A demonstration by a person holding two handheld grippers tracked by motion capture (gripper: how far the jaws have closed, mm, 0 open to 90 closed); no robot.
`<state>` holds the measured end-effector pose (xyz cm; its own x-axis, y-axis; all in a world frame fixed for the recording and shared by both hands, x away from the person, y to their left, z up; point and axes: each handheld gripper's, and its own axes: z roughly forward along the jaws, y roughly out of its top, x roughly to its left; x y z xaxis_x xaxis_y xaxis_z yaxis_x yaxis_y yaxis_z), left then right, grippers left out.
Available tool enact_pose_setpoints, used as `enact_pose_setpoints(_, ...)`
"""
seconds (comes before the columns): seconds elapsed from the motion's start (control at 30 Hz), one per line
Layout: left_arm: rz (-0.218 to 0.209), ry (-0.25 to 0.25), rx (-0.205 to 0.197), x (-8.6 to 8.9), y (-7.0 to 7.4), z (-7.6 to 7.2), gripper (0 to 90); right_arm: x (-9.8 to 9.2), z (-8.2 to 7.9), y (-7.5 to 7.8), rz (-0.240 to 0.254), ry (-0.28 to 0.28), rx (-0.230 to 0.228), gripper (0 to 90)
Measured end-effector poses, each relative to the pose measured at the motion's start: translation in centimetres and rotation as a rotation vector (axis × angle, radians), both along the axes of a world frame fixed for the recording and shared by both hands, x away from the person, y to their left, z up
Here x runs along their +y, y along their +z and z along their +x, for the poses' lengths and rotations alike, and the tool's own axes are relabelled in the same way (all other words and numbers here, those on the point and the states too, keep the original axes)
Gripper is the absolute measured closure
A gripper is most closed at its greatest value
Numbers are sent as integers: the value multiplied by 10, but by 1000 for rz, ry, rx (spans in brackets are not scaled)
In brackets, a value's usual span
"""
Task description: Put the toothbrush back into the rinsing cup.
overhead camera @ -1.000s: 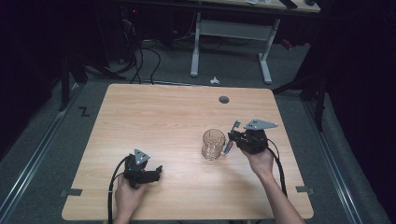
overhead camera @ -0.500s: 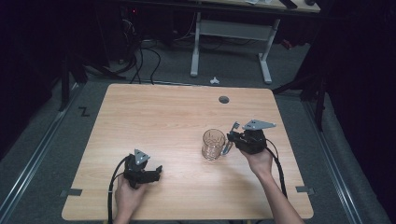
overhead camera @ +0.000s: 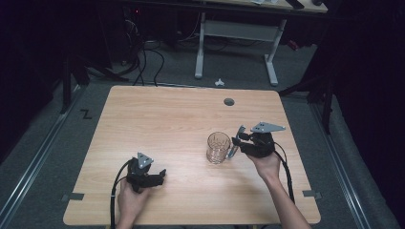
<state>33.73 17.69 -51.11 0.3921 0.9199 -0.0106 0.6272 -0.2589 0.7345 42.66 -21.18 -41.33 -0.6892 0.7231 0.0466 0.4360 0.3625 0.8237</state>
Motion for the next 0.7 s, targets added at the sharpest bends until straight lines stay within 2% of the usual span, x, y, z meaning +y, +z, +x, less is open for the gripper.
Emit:
enact_pose_setpoints(0.3, 0, 0, 0, 0, 0, 0, 158, -11, -5, 7, 30, -15, -7, 572)
enact_pose_setpoints(0.53, 0, 0, 0, 0, 0, 0, 157, -14, -7, 8, 33, -16, -14, 569)
enact_pose_setpoints(0.63, 0, 0, 0, 0, 0, 0, 157, -18, -10, 7, 51, -28, -14, 570)
enact_pose_setpoints(0.7, 0, 0, 0, 0, 0, 0, 158, -20, -12, 6, 36, -37, -27, 569)
